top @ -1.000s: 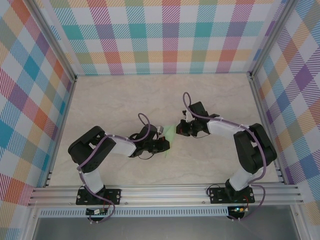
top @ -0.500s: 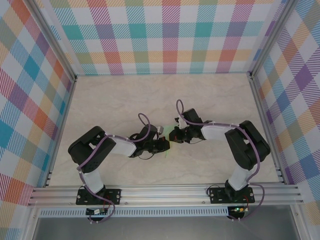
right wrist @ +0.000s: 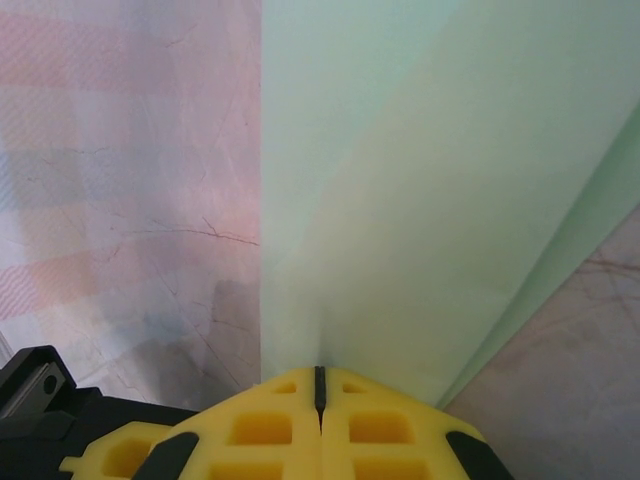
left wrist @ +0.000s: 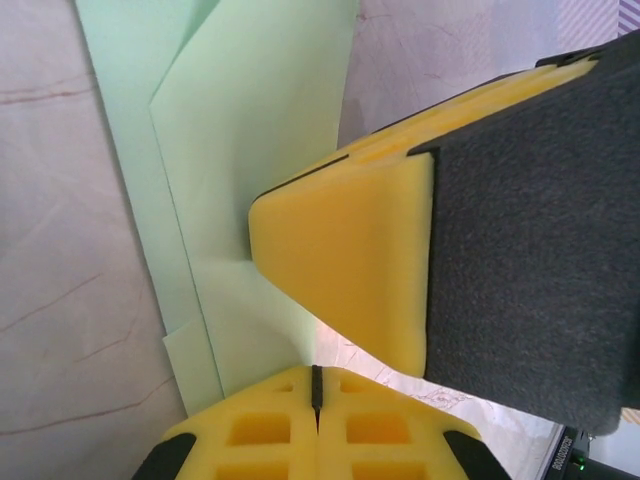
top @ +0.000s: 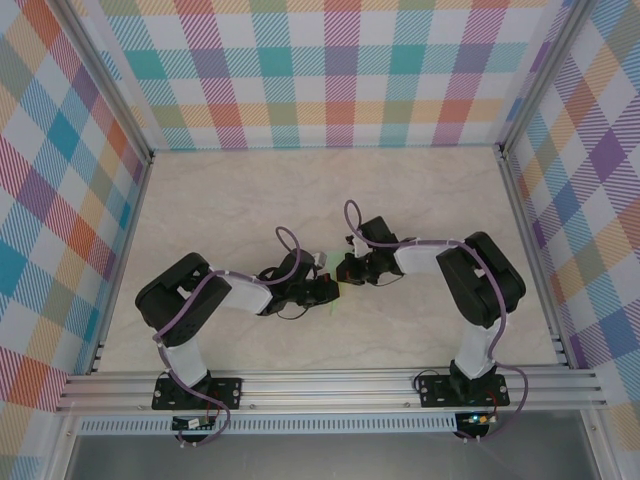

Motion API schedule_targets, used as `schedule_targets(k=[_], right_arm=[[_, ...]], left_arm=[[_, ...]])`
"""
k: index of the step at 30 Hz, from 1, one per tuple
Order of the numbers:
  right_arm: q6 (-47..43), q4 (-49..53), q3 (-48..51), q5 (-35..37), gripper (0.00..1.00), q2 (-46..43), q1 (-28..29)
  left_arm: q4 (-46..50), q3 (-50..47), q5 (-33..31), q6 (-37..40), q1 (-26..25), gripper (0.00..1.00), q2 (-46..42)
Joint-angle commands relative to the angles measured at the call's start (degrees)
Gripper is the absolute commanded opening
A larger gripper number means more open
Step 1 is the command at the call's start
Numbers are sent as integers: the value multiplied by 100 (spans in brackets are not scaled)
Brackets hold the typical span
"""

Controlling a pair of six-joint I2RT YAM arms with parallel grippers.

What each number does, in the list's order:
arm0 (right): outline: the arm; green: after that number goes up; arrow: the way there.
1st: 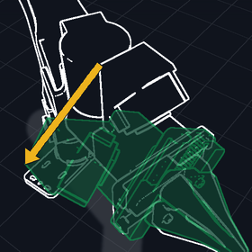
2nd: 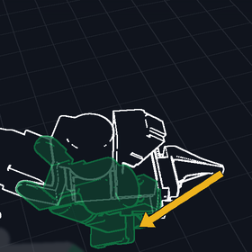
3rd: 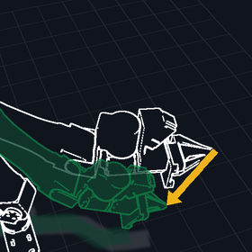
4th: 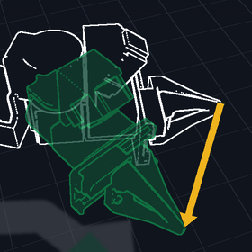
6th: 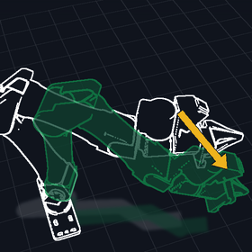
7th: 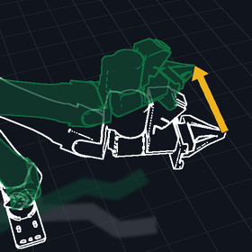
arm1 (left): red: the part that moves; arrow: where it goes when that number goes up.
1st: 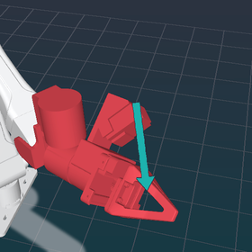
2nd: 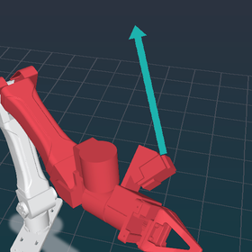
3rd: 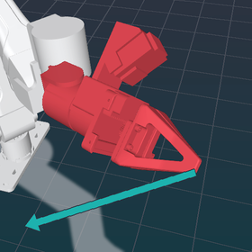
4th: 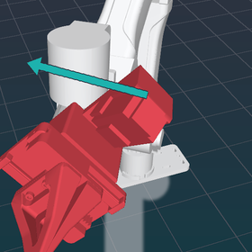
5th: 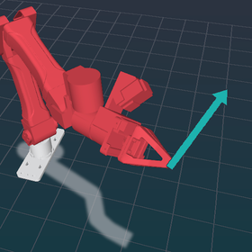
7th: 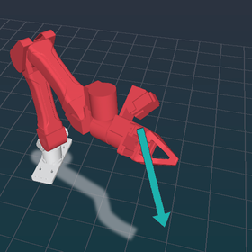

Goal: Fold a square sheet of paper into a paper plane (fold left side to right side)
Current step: Fold the wing for the fifth time at the center of the table.

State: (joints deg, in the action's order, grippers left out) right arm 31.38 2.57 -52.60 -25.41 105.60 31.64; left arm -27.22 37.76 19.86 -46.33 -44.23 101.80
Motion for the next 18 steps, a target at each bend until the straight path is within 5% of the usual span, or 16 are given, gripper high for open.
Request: schedule_targets(k=[1,18], right_arm=[[-367,38,-181,616,0,227,-272],[-720,643,-1346,713,0,1002,-1073]], left_arm=[[776,-325,-244,-9,-77,0,68],[676,-484,-267,-56,-75,0,26]])
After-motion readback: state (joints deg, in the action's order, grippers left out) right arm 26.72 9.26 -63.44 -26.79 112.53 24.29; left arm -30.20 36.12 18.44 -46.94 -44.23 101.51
